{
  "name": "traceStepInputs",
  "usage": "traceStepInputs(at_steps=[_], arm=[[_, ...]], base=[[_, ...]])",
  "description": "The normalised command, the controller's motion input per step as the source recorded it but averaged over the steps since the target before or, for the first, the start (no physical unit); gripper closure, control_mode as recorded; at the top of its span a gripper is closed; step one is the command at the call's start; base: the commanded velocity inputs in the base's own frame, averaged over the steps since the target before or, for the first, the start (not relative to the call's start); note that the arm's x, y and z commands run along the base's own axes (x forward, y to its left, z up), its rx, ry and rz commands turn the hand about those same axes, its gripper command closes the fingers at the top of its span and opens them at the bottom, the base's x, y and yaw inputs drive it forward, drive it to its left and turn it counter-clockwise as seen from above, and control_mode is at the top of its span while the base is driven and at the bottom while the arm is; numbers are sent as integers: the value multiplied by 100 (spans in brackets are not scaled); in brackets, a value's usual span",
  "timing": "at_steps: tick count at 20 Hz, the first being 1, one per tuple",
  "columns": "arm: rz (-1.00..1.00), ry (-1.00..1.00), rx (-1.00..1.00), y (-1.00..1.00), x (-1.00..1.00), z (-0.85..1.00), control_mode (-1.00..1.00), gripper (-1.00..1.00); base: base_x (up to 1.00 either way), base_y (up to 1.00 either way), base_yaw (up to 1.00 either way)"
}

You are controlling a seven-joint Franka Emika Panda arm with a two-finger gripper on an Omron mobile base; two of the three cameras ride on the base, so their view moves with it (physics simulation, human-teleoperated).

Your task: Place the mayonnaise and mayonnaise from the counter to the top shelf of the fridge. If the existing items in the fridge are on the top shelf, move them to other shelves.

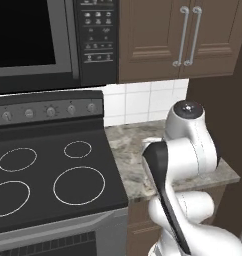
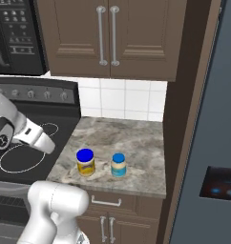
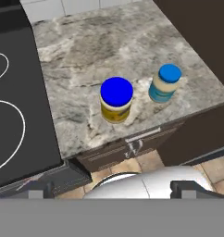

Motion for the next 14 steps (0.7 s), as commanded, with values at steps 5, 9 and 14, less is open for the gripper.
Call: traceStepInputs(at_steps=[5, 9, 14], arm=[[-7, 3, -1, -24, 70, -33, -100, -100], [-1, 2, -2, -15, 64, -59, -100, -100], [-5, 0, 0, 2, 55, -44, -100, -100]], base=[[0, 0, 0], [0, 0, 0], [0, 0, 0]])
